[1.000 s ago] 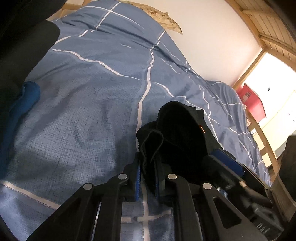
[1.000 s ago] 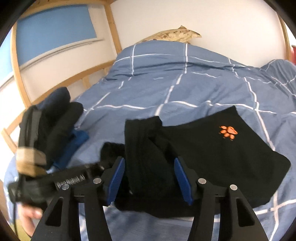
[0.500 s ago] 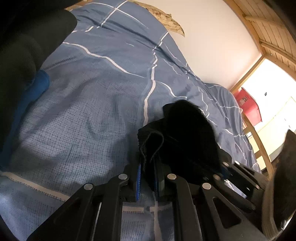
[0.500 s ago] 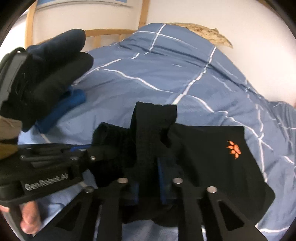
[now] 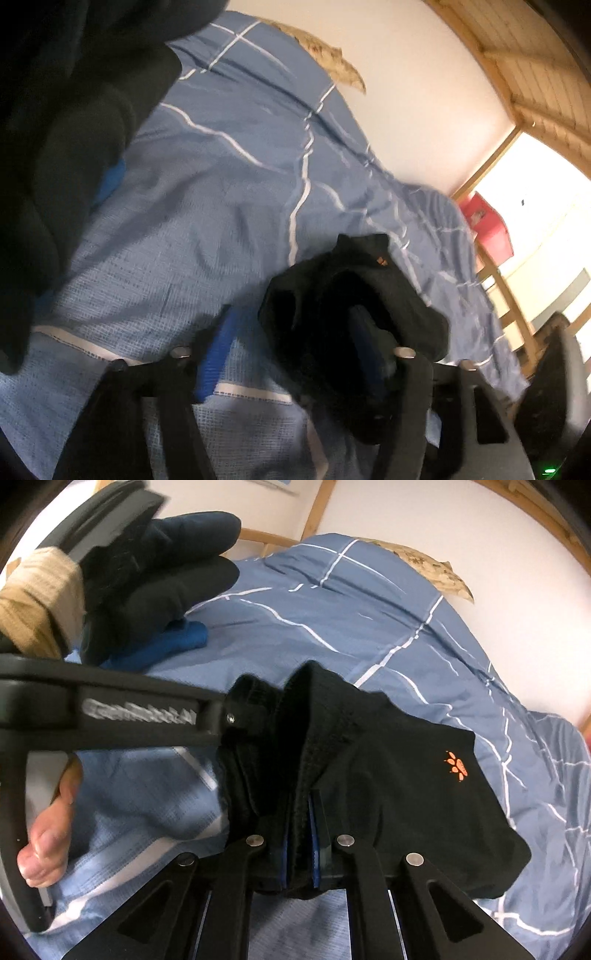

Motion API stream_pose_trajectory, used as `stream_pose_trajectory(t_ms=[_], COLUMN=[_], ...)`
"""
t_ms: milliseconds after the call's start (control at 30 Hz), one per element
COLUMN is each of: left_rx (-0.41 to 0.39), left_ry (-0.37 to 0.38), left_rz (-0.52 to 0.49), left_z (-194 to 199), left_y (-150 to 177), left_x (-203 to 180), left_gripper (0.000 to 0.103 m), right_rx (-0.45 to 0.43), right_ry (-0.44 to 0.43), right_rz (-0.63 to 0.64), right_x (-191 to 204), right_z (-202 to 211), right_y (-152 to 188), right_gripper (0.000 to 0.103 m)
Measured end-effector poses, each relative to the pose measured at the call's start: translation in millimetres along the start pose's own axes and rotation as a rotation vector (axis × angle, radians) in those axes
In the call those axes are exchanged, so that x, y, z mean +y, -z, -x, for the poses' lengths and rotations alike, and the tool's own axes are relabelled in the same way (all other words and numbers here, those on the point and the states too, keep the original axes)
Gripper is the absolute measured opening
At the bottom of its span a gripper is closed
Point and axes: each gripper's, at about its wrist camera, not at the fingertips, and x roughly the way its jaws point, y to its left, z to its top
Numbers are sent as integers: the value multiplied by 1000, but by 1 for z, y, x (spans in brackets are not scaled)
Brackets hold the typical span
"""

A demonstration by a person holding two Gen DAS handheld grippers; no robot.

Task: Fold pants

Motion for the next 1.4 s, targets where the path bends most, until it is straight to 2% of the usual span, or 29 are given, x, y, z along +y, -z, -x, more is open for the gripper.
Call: stream_pose_trajectory(t_ms=[33, 100, 133, 233, 267, 433, 533, 600, 667, 733, 800, 933, 1000, 1200, 1367, 1400], left_rx=[8, 12, 6, 14, 16, 1, -48, -67, -71, -49, -50, -51, -49, -33, 2, 13], left_ry=[18, 2, -5, -8, -16, -37, -57, -96, -122, -144, -153, -186, -200, -218, -188, -182], left_rz=[-6, -32, -45, -56, -52, -37, -54, -59, -70, -65, -50, -71, -97, -82, -41, -21], left_z=[1, 4, 5, 2, 0, 7, 23, 28, 25, 19, 19, 22, 21, 12, -6, -11], left_y=[-2, -1, 0, 1, 2, 3, 11, 13, 12, 9, 6, 7, 9, 9, 5, 5], left_x=[-2, -8, -12, -18, -19, -22, -31, -35, -36, -36, -32, -33, -36, -34, -26, -22], left_gripper=[64, 70, 75, 79, 79, 79, 82, 82, 82, 78, 78, 78, 78, 78, 78, 75], right_rx=[-14, -27, -36, -62, -77, -129, -196, -232, -220, -205, -177, -131, -113, -28, -41, -46], right_ry=[-14, -41, -62, -103, -91, -26, 52, 50, -1, -76, -135, -285, -317, -345, -348, -346], right_rz=[-2, -13, -24, -50, -49, -117, -204, -248, -266, -264, -260, -330, -345, -281, -327, -329], right_x=[0, -2, -3, -5, -4, -15, -35, -48, -57, -56, -51, -53, -49, -27, -34, -34], right_z=[0, -1, -1, 6, 13, 45, 65, 68, 57, 39, 19, -20, -28, -49, -39, -37], right_y=[1, 3, 5, 7, 9, 20, 20, 11, -4, -18, -25, -23, -20, -10, 4, 6], right_gripper=[10, 11, 15, 44, 48, 48, 48, 44, 25, 18, 10, 9, 9, 9, 9, 9])
